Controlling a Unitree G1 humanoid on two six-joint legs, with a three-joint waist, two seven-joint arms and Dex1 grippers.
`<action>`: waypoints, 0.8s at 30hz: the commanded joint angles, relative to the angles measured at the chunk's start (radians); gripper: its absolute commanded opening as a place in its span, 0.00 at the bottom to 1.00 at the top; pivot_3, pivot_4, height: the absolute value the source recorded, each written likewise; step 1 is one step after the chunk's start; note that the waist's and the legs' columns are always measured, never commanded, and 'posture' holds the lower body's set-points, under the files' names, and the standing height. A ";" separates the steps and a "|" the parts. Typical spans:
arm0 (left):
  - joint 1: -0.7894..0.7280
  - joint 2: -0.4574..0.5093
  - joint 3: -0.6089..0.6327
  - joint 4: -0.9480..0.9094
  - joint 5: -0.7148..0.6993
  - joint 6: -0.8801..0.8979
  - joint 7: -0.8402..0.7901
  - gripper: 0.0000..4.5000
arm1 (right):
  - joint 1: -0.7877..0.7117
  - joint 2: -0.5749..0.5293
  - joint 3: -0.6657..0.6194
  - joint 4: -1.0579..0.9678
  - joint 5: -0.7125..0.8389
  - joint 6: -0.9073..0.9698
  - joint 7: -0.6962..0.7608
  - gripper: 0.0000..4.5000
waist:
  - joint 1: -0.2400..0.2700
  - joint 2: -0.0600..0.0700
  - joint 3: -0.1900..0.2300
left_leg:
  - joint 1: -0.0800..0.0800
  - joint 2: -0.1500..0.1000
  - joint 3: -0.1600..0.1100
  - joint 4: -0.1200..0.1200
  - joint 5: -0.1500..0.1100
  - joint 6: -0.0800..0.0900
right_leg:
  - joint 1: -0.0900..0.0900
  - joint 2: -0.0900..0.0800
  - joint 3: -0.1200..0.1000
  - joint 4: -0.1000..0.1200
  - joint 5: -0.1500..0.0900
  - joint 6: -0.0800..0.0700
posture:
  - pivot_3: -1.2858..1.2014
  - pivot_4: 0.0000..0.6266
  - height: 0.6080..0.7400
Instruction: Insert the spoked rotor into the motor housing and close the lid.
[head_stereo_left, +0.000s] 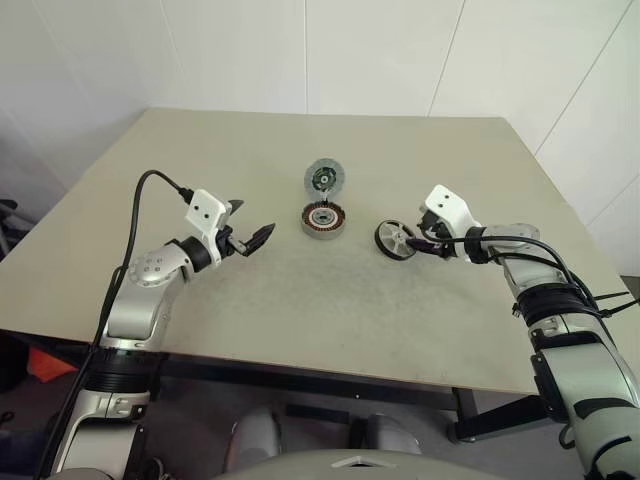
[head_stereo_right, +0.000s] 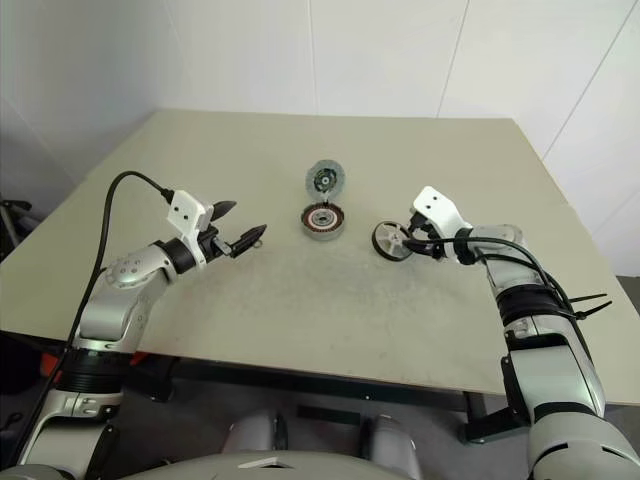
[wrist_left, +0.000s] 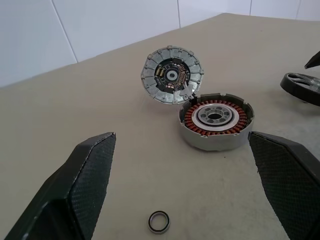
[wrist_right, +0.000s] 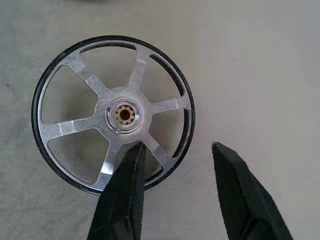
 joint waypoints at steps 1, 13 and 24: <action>-0.014 0.013 0.020 -0.021 0.001 -0.020 0.003 1.00 | -0.026 0.007 -0.004 0.007 -0.004 -0.011 -0.016 0.29 | 0.000 0.000 0.000 | 0.000 0.000 0.000 0.000 0.000 0.000 | 0.000 0.000 0.000 0.000 0.000 0.000 | 0.52 0.00 1.00; -0.015 0.012 0.019 -0.020 0.000 -0.019 0.004 1.00 | -0.036 0.008 -0.010 0.007 -0.006 -0.029 -0.034 0.00 | 0.000 0.000 0.000 | 0.000 0.000 0.000 0.002 0.000 0.000 | 0.000 0.000 0.000 0.002 0.000 0.000 | 0.52 0.00 1.00; -0.018 0.010 0.022 -0.006 -0.003 -0.022 0.004 1.00 | -0.046 0.011 -0.026 -0.247 0.046 0.020 0.005 0.00 | 0.000 0.000 0.000 | 0.000 0.001 0.000 0.001 0.000 0.000 | -0.001 0.000 0.000 0.002 0.000 0.000 | 0.52 0.00 1.00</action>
